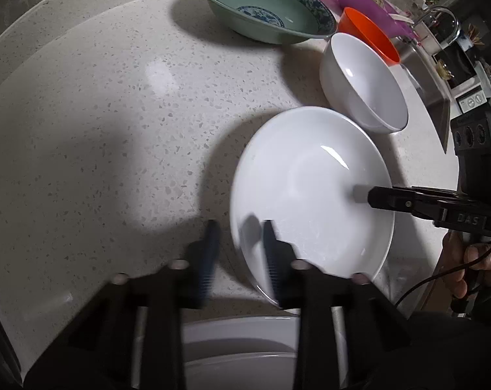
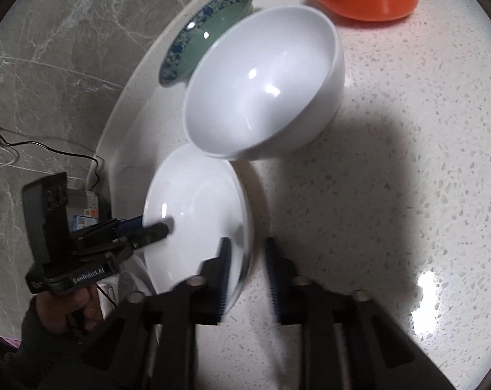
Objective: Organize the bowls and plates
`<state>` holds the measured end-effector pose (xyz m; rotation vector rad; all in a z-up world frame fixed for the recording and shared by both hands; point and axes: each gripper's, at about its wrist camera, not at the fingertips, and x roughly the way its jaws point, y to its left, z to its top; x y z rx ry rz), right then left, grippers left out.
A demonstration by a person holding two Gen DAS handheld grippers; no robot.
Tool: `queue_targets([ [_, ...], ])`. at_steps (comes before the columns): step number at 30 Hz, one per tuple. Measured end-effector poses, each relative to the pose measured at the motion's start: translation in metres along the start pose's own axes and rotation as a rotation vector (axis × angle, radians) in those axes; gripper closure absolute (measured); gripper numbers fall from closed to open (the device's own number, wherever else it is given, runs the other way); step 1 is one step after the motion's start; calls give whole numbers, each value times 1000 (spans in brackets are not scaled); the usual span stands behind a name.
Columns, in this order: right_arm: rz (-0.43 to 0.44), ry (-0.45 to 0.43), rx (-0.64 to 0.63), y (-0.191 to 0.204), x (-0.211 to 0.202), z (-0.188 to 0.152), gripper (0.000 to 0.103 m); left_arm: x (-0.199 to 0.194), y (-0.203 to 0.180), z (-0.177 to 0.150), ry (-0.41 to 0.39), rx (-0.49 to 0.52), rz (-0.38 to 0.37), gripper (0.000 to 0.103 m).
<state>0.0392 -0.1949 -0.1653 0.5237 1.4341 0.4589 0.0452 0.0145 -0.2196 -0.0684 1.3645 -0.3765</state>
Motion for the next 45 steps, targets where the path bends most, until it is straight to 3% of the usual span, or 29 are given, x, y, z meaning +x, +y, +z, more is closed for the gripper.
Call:
queue_targets([
  [2,-3,2,-3,3,2,1,92,4,-5,2,4,11,3,91],
  [10,-33,-4,10,8,0,3,93,4,-19,7,-10,-1,13,92],
  [18,-18,-3,-31,41,-22,-4,93,-49,-19,-6,-70,-26,18,92],
  [24,16,13,-132,97,-39,-17,93,-110,-5,-50,-145,-77,54,92],
  [31,34,82,-272,162,-30,-49,93,-144,27,-129,-184,-215,60,92],
  [37,-7,165,-312,173,6,-87,93,-125,43,-184,-162,-284,71,92],
  [45,-85,199,-299,162,43,-108,93,-88,40,-199,-161,-284,123,91],
])
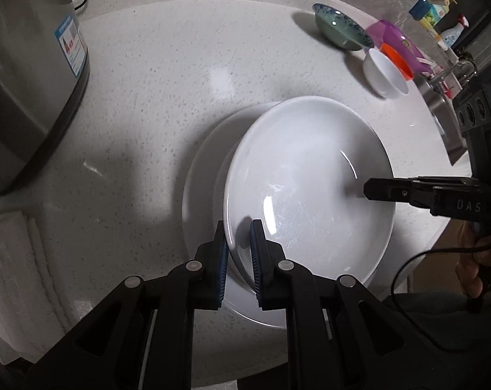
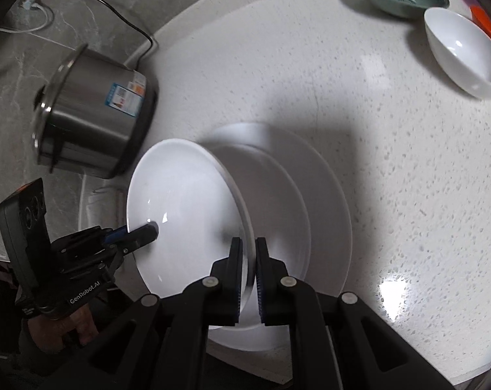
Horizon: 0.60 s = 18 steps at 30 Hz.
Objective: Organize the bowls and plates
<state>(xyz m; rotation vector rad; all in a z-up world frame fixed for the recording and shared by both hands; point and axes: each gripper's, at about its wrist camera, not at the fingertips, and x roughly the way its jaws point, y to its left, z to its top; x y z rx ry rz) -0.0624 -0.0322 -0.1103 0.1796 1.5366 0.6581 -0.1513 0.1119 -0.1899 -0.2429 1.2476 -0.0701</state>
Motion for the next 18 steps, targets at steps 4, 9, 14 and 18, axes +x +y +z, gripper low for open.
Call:
queue_targets([
  [4,-35,-3,-8,0,11,-3,93,10,-1,0,-4,22,11,91],
  [9,-82,-14,-25,4,20,-2,93,20,-3,-2,-2,48,24,91],
  [14,-126,-28,-50,8,27,-2,93,33,-9,-5,0,53,32,90],
  [18,-148,-36,-70,12,29,-2,91,34,-10,-5,-9,59,44,90],
])
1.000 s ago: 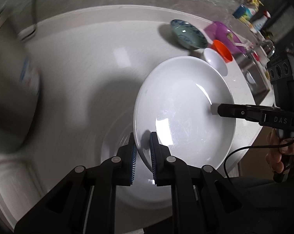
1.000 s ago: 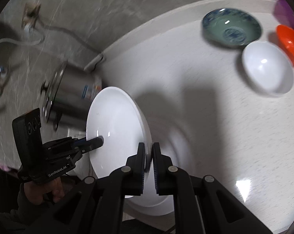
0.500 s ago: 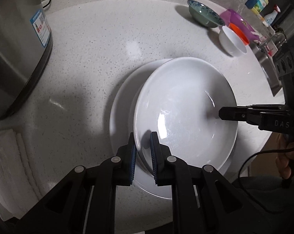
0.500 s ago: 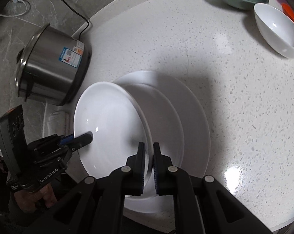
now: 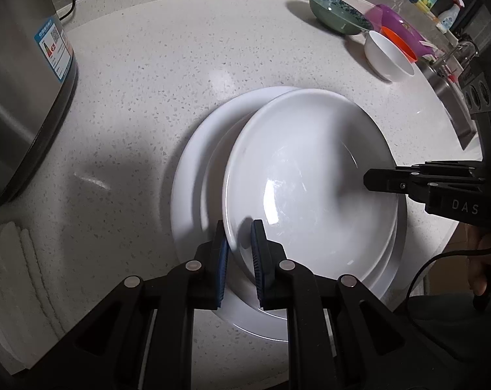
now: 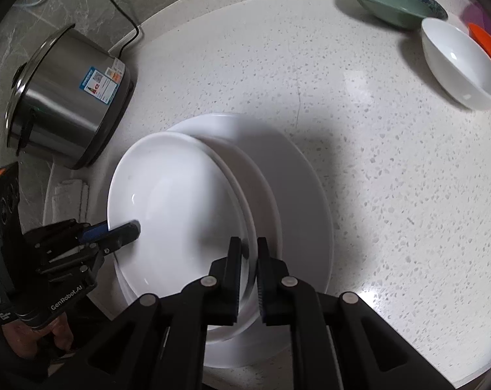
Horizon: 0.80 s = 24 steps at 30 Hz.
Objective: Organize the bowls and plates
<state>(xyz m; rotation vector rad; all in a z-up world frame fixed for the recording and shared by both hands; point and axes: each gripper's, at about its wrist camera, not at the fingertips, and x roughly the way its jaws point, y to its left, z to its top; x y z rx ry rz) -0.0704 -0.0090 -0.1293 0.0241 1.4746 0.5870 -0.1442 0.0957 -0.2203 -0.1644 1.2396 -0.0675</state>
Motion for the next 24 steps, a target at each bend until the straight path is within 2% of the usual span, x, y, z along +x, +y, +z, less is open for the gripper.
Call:
queue_targets([
  [6,-12,-11,-11,0,-1,0,89,-5,0,3,-17,-13,9,88],
  [9,-8,-19,-21,-2,-4,-1,85,-19,5,-1,-37,-18,3,79],
  [11,5,-27,-23,-4,-8,-3,81,-26,4,0,-53,-16,14,62],
  [12,13,-34,-23,-4,-11,-3,77,-29,3,1,-60,-15,14,41],
  [13,19,-41,-25,-6,-14,-4,73,-35,3,2,-78,-19,7,34],
  [16,30,-82,-25,-11,-31,-6,64,-49,3,6,-106,-32,2,32],
  [17,35,-97,-21,-13,-37,-6,64,-53,2,9,-113,-43,-3,29],
  [24,90,-203,43,-62,-86,-7,61,-80,-18,40,-173,-92,-40,29],
])
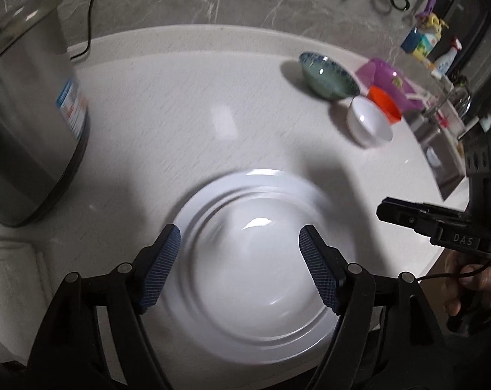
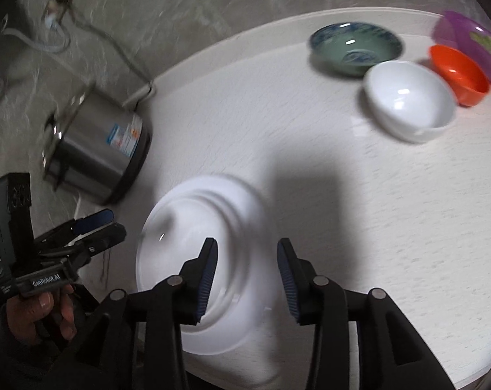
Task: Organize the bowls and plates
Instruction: 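Reach both grippers to the blue-green patterned bowl rim and close on it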
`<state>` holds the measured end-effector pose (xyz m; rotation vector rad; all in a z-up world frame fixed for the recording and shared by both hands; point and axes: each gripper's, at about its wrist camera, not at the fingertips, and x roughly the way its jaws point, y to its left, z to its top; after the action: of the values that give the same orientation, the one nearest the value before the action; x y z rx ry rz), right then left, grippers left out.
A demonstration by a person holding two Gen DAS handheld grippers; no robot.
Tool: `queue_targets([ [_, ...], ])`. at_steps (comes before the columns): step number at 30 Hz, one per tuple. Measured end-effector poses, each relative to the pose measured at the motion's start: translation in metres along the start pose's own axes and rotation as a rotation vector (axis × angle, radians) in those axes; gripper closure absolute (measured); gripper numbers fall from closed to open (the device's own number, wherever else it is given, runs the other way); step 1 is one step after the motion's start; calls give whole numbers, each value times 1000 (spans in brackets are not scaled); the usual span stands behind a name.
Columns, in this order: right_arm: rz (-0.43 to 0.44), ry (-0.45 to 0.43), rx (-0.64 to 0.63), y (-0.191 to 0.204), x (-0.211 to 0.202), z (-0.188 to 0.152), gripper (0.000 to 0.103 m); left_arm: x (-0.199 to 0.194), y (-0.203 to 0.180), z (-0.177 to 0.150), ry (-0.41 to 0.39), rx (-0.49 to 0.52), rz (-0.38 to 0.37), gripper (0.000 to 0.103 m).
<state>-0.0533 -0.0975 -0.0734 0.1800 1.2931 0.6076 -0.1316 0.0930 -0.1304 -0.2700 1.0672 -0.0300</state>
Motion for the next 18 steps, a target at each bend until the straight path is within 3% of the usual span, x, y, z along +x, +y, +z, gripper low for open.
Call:
queue_targets([
  [9,27,-40,88,-116,-49,23,60,27,-87,52,-9,-27,42,29],
  [12,50,-59,92,-152,-68,45,60,43,-121,84,-21,-2,138,29],
  [18,73,-105,44,-190,-90,110,60,77,-168,163,-59,77,269,29],
])
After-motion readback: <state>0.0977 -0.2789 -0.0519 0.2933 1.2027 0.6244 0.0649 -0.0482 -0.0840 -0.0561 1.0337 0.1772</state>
